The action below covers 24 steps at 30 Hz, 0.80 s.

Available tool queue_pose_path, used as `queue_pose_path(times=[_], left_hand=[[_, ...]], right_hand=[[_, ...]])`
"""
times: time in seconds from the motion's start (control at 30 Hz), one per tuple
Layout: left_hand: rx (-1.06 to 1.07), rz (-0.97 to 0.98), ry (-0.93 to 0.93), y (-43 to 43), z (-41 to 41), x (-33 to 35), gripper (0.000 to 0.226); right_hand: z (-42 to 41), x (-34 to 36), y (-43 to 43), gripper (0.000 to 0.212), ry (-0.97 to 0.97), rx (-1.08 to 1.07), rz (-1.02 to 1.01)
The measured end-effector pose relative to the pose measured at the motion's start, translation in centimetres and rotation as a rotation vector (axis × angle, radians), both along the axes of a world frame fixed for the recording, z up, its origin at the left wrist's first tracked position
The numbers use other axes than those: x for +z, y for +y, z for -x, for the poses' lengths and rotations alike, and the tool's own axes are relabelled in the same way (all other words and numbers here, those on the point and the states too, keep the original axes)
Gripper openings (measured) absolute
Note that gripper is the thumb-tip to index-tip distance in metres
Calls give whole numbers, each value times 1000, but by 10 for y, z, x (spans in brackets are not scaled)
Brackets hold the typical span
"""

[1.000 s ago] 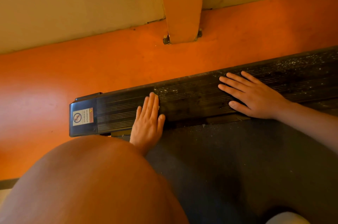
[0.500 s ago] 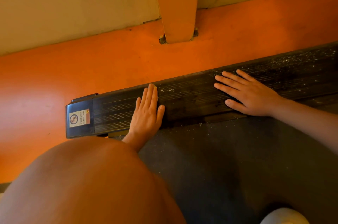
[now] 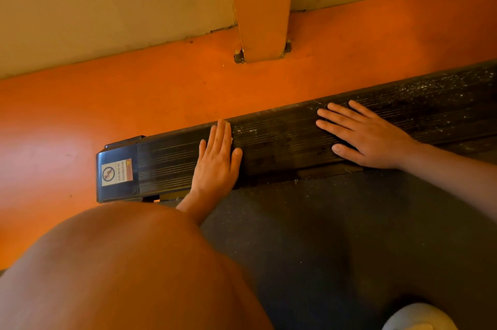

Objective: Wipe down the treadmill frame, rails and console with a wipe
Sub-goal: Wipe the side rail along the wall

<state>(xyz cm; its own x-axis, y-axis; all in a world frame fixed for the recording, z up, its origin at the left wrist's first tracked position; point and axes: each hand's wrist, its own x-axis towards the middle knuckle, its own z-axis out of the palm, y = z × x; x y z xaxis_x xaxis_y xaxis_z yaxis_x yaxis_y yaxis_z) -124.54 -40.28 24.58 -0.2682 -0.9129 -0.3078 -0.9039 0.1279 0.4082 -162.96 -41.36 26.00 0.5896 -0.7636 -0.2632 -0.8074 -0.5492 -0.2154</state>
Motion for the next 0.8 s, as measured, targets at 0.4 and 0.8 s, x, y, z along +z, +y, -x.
queue_pose_path(times=[0.4, 0.8], left_hand=[[-17, 18, -10, 13, 0, 0, 64], [-43, -9, -9, 46, -4, 3, 66]], right_hand=[[-2, 4, -1, 66, 4, -17, -19], [-3, 8, 1, 66, -6, -26, -28]])
